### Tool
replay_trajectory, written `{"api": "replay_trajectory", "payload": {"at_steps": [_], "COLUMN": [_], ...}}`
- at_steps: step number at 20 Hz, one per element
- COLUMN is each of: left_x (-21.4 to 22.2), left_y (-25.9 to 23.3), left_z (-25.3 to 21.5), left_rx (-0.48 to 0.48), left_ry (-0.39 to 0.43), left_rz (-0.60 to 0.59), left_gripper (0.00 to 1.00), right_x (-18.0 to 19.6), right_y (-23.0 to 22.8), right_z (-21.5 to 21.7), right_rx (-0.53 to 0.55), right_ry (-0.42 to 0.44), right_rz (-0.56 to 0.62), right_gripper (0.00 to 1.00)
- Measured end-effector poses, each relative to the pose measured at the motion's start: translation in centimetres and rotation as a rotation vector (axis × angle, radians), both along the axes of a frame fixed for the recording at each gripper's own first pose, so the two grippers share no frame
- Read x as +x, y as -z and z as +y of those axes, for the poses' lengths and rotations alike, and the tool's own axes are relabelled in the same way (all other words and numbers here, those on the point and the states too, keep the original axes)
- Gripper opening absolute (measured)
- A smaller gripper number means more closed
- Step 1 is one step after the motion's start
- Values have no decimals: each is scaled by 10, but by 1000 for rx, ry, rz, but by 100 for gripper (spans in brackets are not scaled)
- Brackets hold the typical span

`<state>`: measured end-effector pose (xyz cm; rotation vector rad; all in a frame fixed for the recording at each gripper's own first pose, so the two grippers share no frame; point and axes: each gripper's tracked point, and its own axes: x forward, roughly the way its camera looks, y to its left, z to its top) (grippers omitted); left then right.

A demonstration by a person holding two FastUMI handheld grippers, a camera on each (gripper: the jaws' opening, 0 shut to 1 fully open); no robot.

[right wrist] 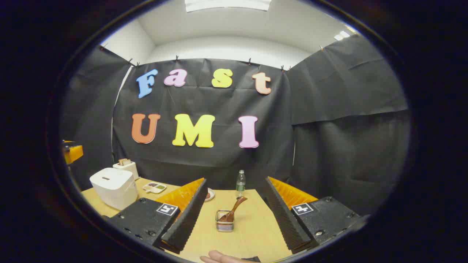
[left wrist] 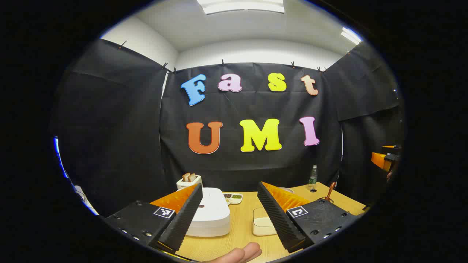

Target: Close the left gripper, press the button to open the rice cooker; take a wooden spoon from the chopstick holder with the right hand, scoop a spoonful of rice and pour it into the rice cooker, then put the wooden spoon back into the chopstick holder.

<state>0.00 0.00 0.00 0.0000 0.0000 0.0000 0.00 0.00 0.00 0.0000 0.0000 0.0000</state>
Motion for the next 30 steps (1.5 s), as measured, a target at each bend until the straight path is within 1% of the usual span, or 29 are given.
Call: {"api": "replay_trajectory", "payload": {"at_steps": [6,10,15,18,21,22,24,25,27,28,29,30], "left_x": [-4,-8,-8,-7,-2,2,7,12,20,19,26,29], "left_y": [-3,-5,-7,-4,-6,-6,-1,3,15,15,18,22], "left_z": [-6,1,7,10,13,14,18,19,19,21,24,28], "left_rx": [-13,-10,-21,-14,11,16,25,24,24,23,11,-5], "left_ry": [28,16,4,-2,-14,-16,-23,-26,-2,10,18,14], "left_rz": [-2,-10,-15,-8,-32,-44,-41,-24,24,37,50,68], "left_gripper": [95,96,95,95,95,94,83,76,68,68,34,38], "right_x": [2,-2,-3,-1,-1,0,2,4,4,5,6,6], "right_y": [4,0,2,6,10,12,16,18,21,22,24,25], "right_z": [0,4,7,9,10,11,11,12,10,9,8,5], "right_rx": [-11,-11,-18,-15,-18,-20,-22,-20,-10,-6,-3,1], "right_ry": [8,3,0,0,0,0,1,0,0,1,4,8], "right_rz": [13,1,-1,-3,-12,-14,-14,-13,-8,-7,-8,-9], "right_gripper": [98,96,98,98,96,98,98,98,98,98,98,98]}}
